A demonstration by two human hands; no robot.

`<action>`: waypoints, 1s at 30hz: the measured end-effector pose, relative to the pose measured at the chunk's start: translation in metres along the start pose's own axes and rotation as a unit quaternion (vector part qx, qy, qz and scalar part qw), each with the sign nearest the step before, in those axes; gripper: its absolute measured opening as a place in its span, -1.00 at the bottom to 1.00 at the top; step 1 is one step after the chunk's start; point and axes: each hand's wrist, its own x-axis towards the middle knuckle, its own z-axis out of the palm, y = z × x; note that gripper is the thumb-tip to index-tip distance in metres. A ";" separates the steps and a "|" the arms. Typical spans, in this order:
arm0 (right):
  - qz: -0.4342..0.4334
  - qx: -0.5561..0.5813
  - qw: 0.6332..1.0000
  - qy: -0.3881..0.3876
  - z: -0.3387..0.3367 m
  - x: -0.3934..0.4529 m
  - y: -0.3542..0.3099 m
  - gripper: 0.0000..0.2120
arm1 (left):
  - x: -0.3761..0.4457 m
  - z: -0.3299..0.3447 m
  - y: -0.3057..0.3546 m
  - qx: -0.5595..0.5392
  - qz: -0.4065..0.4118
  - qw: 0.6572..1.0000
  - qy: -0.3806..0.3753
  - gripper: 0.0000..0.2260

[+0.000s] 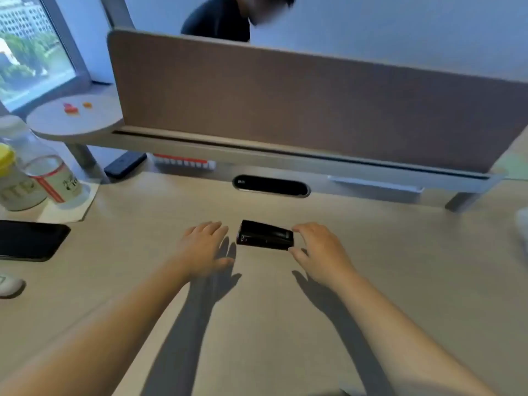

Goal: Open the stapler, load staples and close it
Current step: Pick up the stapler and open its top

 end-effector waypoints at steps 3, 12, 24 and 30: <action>0.011 0.028 0.999 0.025 0.024 0.027 -0.002 -0.63 | 0.027 0.012 -0.010 -0.037 -0.010 0.999 0.002 -0.32; 0.000 0.066 0.996 0.057 0.046 0.075 -0.014 -0.51 | 0.069 0.019 -0.012 -0.202 0.003 0.972 0.119 -0.42; 0.020 0.110 0.992 0.066 0.085 0.060 -0.008 -0.71 | 0.054 0.070 -0.013 -0.278 0.023 0.950 0.142 -0.63; 0.015 0.328 0.938 0.108 0.077 0.028 -0.010 -0.73 | 0.033 0.081 -0.004 -0.291 0.002 0.945 0.150 -0.63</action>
